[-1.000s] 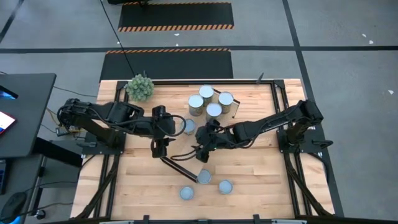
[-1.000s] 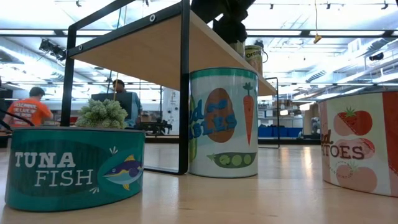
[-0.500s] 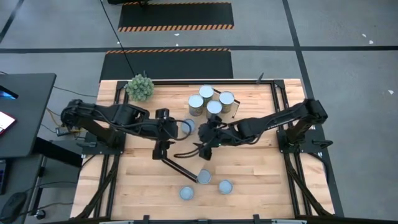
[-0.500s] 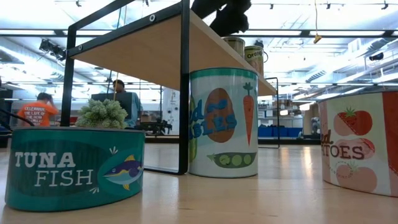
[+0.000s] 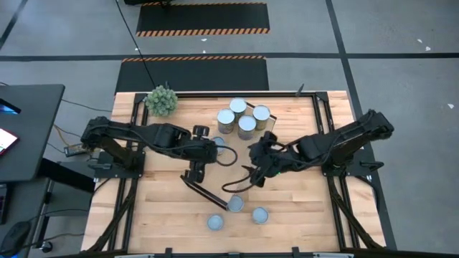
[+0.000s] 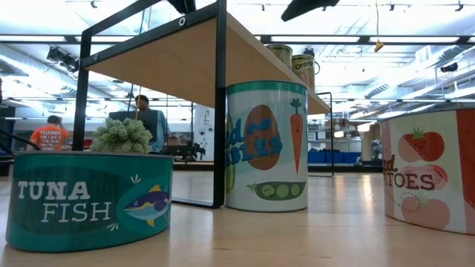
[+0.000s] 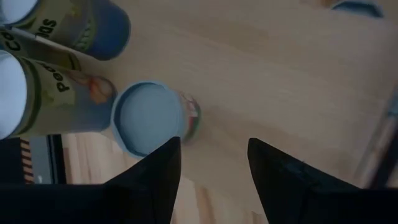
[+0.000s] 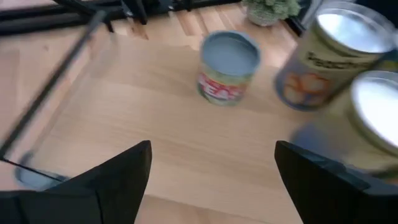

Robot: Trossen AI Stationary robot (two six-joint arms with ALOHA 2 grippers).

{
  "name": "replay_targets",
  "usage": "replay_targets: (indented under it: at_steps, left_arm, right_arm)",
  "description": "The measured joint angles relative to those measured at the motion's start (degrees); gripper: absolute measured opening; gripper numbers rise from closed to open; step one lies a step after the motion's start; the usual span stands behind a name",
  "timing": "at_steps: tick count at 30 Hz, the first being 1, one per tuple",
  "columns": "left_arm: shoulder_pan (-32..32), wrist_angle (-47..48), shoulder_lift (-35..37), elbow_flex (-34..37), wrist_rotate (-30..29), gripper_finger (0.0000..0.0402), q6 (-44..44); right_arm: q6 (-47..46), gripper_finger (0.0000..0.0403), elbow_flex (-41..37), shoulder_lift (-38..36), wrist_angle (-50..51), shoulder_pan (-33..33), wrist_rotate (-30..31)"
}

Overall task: Pick and place cans onto a shelf
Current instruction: Adjust the canned green peas on the shelf

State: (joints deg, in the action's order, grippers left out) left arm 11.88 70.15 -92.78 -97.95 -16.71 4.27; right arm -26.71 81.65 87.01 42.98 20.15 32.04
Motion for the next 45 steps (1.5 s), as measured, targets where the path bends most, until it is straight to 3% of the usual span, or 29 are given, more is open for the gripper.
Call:
replay_targets:
  at_steps: [11, 19, 27, 32, 45]
  left_arm:
    - [-4.7, -3.6, -2.0, 0.0, -0.1, 0.0192, 6.8]
    - [-6.5, -4.8, -4.2, 0.0, -0.5, 0.0192, 12.7]
    - [-6.1, -4.7, -3.0, 0.0, -2.5, 0.0192, 13.0]
    - [-6.2, -4.3, -1.8, -0.1, 5.2, 0.0192, 14.9]
    - [-5.2, -3.9, -8.8, 0.0, -9.4, 0.0192, 21.1]
  right_arm:
    - [4.2, 0.0348, 0.0, -6.7, 5.4, -4.6, -1.1]
    - [6.1, 0.0348, 0.0, -6.6, 6.4, -4.8, -0.5]
    - [5.4, 0.0348, 0.0, -6.7, 7.7, -4.8, -1.5]
    - [5.5, 0.0348, 0.0, -6.7, 7.7, -4.8, -1.7]
    - [5.3, 0.0348, 0.0, -6.7, 6.7, -4.9, -1.7]
